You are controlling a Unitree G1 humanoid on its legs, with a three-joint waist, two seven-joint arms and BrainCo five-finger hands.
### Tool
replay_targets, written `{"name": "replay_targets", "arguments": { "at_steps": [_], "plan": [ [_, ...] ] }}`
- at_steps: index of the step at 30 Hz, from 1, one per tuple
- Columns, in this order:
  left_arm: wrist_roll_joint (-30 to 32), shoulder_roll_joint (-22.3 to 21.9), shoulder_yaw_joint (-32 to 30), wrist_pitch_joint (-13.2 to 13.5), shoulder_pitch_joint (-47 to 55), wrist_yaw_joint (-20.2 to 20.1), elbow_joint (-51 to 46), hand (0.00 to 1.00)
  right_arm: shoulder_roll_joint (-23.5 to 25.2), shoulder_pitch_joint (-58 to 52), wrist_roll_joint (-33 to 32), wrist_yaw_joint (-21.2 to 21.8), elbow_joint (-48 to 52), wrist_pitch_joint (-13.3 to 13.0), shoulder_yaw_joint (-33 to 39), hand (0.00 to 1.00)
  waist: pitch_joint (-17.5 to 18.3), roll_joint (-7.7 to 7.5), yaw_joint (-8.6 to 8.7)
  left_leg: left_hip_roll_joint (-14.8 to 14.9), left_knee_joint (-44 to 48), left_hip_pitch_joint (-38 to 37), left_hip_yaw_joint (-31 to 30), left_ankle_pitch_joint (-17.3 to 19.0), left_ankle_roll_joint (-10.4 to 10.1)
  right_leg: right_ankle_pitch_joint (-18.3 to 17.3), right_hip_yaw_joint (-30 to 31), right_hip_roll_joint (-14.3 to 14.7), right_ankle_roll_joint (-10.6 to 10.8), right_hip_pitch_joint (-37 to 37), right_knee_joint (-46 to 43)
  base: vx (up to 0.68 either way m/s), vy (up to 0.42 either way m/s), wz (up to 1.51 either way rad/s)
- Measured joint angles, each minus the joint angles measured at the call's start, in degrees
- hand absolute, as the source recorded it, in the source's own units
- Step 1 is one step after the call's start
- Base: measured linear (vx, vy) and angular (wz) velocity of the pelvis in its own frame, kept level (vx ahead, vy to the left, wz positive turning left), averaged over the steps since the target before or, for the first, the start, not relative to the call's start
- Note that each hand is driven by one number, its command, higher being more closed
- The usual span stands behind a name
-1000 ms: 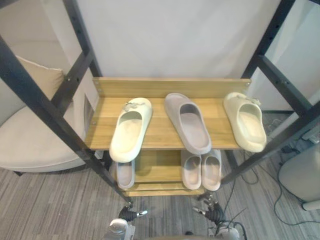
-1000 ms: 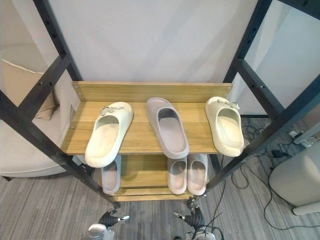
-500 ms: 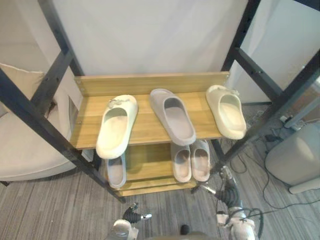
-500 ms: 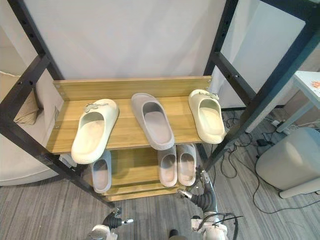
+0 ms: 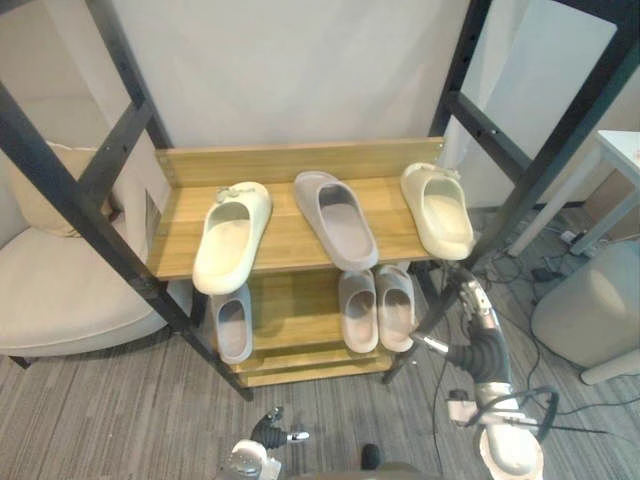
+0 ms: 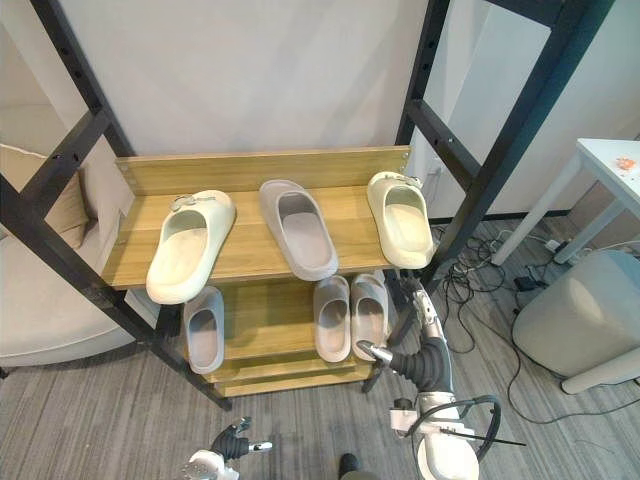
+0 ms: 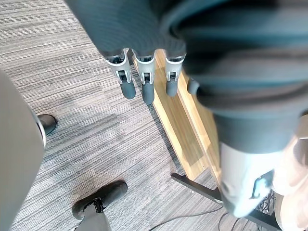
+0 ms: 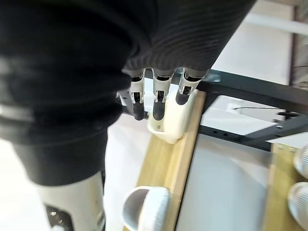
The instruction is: Organize the slippers on the shoe rack
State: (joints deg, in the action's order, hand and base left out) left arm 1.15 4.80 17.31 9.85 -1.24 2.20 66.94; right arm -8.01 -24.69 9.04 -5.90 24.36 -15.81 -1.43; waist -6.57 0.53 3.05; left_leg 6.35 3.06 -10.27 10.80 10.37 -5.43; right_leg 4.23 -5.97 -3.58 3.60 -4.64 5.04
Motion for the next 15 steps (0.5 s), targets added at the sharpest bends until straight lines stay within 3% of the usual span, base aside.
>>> {"name": "replay_targets", "arguments": {
  "at_steps": [9,15],
  "plan": [
    [0.5,-0.5,-0.54,0.04,0.23,-0.42,-0.27,0.0,-6.95,11.41,-0.42,-1.57,0.02,-0.11,6.25,0.0,0.36,0.61,-0.15,-0.14,-0.16,0.3,-1.83,-0.41,-0.05,-0.08,-1.49,0.02,0.02,-0.48,-0.03,0.02,-0.002,0.1],
    [0.5,-0.4,-0.71,-0.03,0.28,-1.53,-0.68,0.0,-11.51,20.54,-4.29,-1.73,-2.22,-0.2,7.29,0.0,0.24,0.39,-0.27,-0.09,-0.47,0.28,-2.84,-0.71,-0.14,-0.31,-2.67,0.04,0.0,-0.91,-0.02,-0.01,-0.006,0.09]
  ]
}}
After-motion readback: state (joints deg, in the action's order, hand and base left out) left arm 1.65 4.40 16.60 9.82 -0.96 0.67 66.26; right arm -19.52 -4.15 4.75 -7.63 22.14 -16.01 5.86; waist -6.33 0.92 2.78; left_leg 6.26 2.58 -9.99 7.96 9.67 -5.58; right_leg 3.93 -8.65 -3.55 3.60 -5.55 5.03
